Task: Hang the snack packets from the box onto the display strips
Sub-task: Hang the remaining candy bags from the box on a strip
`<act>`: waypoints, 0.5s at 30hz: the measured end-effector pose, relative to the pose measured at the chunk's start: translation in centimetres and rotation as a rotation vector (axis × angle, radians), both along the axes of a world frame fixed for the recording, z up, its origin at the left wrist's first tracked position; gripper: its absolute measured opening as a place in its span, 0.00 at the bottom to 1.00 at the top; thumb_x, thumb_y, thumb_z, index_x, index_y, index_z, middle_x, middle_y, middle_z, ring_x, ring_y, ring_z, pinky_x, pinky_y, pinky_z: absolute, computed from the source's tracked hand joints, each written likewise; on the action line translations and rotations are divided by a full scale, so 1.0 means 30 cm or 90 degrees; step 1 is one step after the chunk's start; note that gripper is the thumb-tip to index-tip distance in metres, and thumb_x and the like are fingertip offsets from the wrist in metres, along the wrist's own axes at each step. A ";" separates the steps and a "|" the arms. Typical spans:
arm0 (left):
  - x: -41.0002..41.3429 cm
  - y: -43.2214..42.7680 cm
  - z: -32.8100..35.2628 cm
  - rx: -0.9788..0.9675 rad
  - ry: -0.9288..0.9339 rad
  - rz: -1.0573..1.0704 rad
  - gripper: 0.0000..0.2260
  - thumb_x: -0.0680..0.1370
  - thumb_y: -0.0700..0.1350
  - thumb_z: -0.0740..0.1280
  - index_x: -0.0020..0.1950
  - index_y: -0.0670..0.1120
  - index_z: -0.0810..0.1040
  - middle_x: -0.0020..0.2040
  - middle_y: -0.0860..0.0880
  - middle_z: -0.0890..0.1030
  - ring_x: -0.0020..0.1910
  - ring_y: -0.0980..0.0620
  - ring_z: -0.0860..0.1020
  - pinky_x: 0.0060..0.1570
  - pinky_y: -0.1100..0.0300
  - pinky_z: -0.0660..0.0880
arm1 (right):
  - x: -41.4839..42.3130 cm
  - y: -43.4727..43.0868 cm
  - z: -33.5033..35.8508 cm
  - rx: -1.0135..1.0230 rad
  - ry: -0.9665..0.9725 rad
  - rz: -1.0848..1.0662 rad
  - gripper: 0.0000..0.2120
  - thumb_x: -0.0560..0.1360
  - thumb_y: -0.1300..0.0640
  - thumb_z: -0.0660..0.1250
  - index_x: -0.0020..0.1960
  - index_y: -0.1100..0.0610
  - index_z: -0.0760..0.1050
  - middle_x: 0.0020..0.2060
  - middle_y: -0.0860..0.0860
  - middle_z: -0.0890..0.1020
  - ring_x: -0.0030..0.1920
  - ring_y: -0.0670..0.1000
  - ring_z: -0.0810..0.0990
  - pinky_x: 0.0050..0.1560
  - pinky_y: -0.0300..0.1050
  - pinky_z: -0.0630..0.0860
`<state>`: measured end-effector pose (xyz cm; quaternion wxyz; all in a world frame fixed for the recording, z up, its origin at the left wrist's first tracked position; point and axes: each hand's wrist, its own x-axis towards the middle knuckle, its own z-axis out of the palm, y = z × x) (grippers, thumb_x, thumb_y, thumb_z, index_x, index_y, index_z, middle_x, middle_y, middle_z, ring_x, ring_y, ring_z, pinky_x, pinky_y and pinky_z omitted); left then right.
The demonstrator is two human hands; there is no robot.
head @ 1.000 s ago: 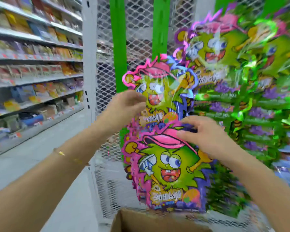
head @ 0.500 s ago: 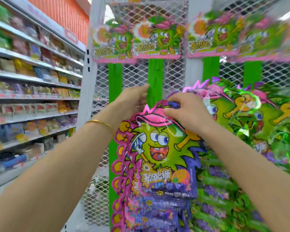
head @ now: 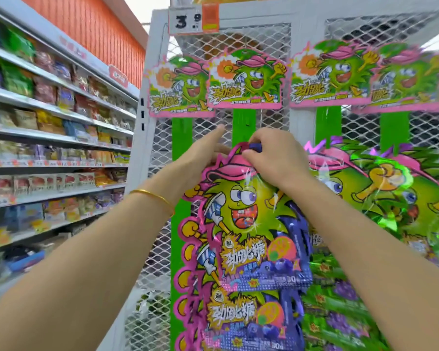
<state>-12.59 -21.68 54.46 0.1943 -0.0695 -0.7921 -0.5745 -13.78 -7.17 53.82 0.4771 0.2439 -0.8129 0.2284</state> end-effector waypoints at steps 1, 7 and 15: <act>0.002 0.000 -0.003 0.004 -0.001 0.001 0.25 0.78 0.63 0.51 0.50 0.44 0.76 0.61 0.36 0.76 0.54 0.41 0.77 0.48 0.54 0.75 | -0.001 -0.003 0.001 0.000 -0.004 -0.007 0.10 0.74 0.50 0.65 0.52 0.53 0.77 0.50 0.52 0.81 0.53 0.57 0.77 0.42 0.44 0.66; 0.000 0.007 -0.024 0.022 0.038 0.029 0.19 0.69 0.65 0.63 0.41 0.50 0.79 0.62 0.38 0.76 0.62 0.40 0.74 0.66 0.41 0.66 | 0.010 -0.006 0.009 -0.006 -0.036 -0.040 0.09 0.74 0.50 0.64 0.51 0.52 0.77 0.47 0.51 0.80 0.50 0.56 0.77 0.41 0.44 0.65; -0.022 0.003 -0.035 0.055 0.057 0.015 0.16 0.78 0.55 0.61 0.45 0.45 0.80 0.26 0.53 0.80 0.34 0.52 0.76 0.40 0.60 0.70 | 0.007 0.024 -0.037 0.048 -0.116 -0.029 0.08 0.73 0.52 0.65 0.45 0.57 0.77 0.40 0.52 0.77 0.46 0.57 0.76 0.39 0.45 0.68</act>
